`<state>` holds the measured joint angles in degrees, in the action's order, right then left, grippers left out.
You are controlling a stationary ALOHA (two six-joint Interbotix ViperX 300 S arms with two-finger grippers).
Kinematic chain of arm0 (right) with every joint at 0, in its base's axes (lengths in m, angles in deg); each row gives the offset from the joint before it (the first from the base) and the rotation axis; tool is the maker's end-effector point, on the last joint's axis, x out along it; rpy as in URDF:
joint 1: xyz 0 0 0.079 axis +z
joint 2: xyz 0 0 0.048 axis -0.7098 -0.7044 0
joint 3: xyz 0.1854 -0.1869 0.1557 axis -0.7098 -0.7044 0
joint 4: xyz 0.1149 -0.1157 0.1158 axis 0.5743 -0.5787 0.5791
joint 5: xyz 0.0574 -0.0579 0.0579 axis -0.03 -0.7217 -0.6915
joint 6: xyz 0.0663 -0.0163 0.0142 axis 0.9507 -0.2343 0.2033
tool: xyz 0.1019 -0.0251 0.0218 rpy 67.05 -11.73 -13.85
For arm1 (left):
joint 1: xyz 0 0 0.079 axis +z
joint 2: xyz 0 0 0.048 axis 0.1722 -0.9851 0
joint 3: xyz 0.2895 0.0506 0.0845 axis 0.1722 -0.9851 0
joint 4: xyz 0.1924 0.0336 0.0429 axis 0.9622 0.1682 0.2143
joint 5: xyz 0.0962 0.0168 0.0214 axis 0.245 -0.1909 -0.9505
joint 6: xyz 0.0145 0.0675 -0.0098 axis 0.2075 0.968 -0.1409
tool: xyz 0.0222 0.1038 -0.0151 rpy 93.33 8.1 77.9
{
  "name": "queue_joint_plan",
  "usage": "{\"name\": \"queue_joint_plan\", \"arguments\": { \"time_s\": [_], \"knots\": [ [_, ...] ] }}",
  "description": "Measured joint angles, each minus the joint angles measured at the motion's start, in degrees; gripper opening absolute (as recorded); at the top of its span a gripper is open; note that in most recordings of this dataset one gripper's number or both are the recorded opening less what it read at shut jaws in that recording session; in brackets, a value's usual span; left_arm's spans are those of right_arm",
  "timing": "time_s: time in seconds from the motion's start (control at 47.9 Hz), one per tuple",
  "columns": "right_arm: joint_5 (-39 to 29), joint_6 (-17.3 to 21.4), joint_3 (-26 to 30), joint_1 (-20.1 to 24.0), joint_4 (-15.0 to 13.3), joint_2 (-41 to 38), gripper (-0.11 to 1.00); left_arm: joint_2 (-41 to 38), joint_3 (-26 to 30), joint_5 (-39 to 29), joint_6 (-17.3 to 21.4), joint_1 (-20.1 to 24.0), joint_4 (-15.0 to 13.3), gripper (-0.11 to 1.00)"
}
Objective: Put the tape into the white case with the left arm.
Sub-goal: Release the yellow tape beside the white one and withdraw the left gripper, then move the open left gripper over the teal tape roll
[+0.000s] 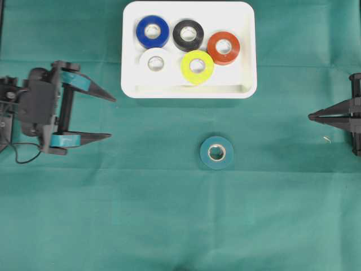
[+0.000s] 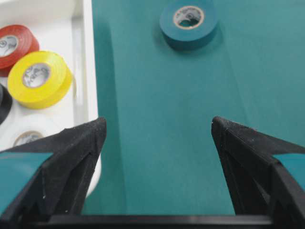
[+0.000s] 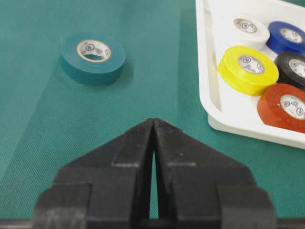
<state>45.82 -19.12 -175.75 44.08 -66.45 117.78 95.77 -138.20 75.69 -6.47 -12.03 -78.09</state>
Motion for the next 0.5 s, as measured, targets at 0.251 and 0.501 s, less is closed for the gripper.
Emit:
{"name": "queue_joint_plan", "arguments": {
  "time_s": [0.251, 0.501],
  "knots": [
    [0.0, 0.0, 0.0, 0.0, 0.09, 0.0, -0.09, 6.68, -4.83, 0.53, 0.0, -0.09, 0.0, 0.9],
    [0.09, 0.0, 0.0, 0.0, 0.0, 0.0, -0.09, 9.23, -6.68, 1.67, -0.09, -0.18, 0.0, 0.9]
  ]
}}
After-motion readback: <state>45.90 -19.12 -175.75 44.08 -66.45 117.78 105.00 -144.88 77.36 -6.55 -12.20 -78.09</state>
